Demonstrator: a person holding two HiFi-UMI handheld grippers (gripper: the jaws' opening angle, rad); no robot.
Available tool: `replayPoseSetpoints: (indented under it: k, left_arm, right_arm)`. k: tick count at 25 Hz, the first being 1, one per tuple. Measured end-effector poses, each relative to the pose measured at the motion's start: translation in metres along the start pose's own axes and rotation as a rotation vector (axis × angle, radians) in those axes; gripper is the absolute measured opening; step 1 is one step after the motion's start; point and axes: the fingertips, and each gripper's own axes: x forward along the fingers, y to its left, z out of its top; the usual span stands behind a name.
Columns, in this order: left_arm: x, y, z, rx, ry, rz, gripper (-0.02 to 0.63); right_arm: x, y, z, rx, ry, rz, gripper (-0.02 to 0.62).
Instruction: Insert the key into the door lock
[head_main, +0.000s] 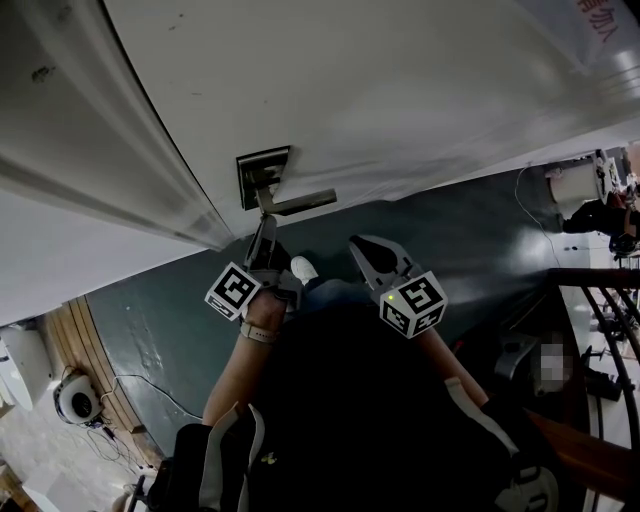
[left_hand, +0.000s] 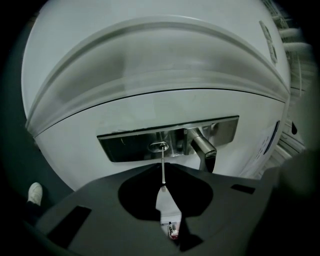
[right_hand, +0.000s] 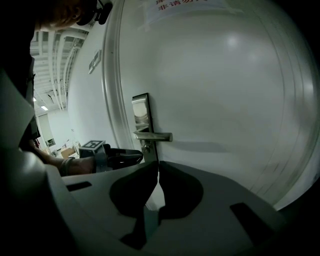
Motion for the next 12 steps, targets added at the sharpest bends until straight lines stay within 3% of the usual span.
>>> replayPoseSetpoints:
  k: [7,12]
  left_arm:
    - [0.006,0.001,0.006,-0.063,-0.008,0.024,0.026]
    - [0.018,-0.002,0.013,-0.026,-0.038,-0.005,0.028]
  right_arm:
    - [-0.001,-0.003,-0.002,0.007,0.001,0.0,0.018]
    - [-0.004,-0.006,-0.004,0.014,0.0,-0.004,0.018]
